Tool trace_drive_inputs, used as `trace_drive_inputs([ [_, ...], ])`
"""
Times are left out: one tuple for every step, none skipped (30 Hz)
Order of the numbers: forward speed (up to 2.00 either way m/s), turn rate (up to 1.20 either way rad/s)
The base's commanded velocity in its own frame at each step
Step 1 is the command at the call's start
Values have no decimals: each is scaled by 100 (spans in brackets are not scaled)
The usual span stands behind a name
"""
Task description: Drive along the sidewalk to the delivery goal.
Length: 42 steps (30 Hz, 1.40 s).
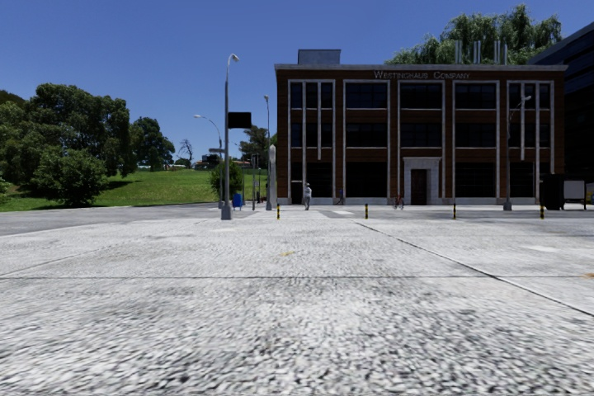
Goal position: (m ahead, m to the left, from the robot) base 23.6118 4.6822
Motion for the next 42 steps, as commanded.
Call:
trace_drive_inputs([
  [194, 0],
  [194, 0],
  [194, 0],
  [194, 0],
  [194, 0],
  [194, 0],
  [194, 0],
  [194, 0],
  [194, 0],
  [194, 0],
  [194, 0],
  [194, 0],
  [194, 0],
  [194, 0],
  [194, 0],
  [194, 0],
  [194, 0],
  [194, 0],
  [194, 0],
  [194, 0],
  [194, 0],
  [194, 0],
  [194, 0],
  [194, 0],
  [194, 0],
  [194, 0],
  [194, 0],
  [194, 0],
  [194, 0],
  [194, 0],
  [194, 0],
  [194, 0],
  [194, 0],
  [194, 0],
  [194, 0],
  [194, 0],
  [194, 0],
  [194, 0],
  [194, 0],
  [194, 0],
  [194, 0],
  [194, 0],
])
